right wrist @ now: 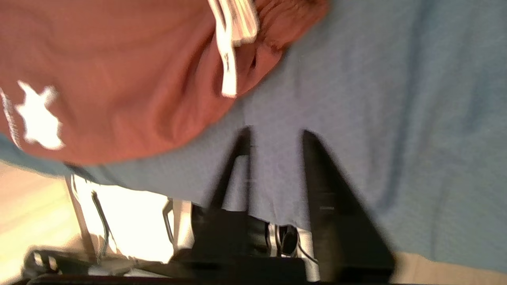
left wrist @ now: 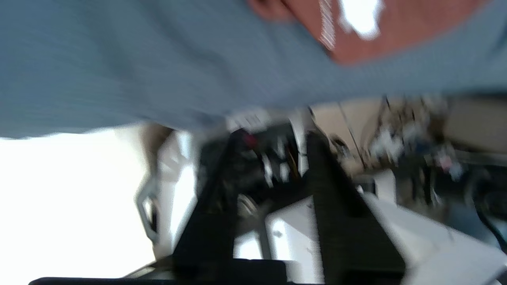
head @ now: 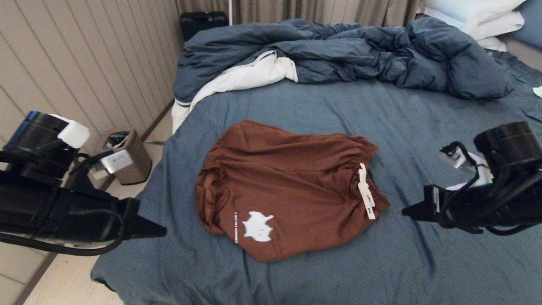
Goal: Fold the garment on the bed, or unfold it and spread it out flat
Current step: Fold the brown shorts
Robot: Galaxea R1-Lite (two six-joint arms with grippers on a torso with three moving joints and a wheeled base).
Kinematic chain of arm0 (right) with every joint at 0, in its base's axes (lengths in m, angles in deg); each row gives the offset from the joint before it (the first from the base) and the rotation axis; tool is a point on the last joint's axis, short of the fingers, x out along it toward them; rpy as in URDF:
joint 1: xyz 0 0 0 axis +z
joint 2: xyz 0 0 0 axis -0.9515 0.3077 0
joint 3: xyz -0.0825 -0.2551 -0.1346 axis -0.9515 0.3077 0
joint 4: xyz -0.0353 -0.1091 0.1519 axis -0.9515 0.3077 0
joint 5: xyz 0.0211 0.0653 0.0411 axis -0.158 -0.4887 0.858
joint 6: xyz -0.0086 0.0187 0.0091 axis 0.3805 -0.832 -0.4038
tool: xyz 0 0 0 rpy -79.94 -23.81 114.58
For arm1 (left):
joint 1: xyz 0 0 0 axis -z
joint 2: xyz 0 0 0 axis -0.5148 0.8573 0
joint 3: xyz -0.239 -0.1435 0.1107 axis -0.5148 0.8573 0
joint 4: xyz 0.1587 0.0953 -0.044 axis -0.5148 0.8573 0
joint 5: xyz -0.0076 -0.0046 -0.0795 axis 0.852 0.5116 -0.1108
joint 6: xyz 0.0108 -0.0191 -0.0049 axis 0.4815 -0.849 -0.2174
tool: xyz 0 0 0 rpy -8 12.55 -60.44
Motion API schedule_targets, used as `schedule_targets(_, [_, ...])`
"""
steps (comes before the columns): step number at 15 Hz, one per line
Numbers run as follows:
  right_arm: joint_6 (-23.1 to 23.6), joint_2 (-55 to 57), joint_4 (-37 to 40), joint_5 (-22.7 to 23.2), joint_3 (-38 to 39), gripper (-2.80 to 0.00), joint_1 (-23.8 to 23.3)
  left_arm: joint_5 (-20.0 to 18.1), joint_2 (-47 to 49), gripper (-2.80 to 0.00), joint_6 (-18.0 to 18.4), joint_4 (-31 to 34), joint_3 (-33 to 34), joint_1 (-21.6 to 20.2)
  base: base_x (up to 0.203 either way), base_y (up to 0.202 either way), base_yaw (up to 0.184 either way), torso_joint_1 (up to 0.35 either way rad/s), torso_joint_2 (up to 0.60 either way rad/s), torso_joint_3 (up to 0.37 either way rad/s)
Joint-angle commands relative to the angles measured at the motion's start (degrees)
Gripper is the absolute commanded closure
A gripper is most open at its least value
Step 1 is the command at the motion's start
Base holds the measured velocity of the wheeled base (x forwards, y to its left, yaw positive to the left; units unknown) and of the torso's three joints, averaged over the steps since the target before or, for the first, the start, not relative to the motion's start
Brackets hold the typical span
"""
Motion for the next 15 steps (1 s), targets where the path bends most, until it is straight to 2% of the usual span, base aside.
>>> schedule_targets(1, [1.2, 2.2, -0.8, 1.9, 1.0, -2.8, 0.1, -0.1, 3.3, -2.8, -2.5, -0.1, -1.0, 6.0, 0.0, 0.0, 0.0, 0.0, 0.0, 0.0])
schedule_targets(7, [1.7, 1.3, -7.7, 3.1, 4.3, -2.8, -0.1, 0.0, 10.6, -2.8, -11.5, -6.5, -3.3, 15.6, 0.0, 0.0, 0.0, 0.0, 0.0, 0.0])
schedule_targets(9, [1.7, 1.4, -7.8, 3.2, 4.4, -2.8, -0.1, -0.1, 13.3, -2.8, -13.6, -7.1, -4.4, 16.6, 0.0, 0.0, 0.0, 0.0, 0.0, 0.0])
schedule_targets(12, [1.8, 2.4, -7.9, 3.7, 4.3, -2.8, -0.6, -0.5, 18.0, -2.8, -14.8, -8.0, -5.2, 17.5, 0.0, 0.0, 0.0, 0.0, 0.0, 0.0])
schedule_targets(14, [1.8, 2.7, -8.0, 4.8, 4.1, -2.8, -0.8, -0.1, 20.4, -2.8, -17.8, -10.6, -6.0, 19.0, 0.0, 0.0, 0.0, 0.0, 0.0, 0.0])
schedule_targets(15, [1.8, 2.7, -8.0, 4.9, 4.0, -2.8, -0.8, 0.1, 21.6, -2.8, -20.4, -11.1, -7.7, 19.2, 0.0, 0.0, 0.0, 0.0, 0.0, 0.0])
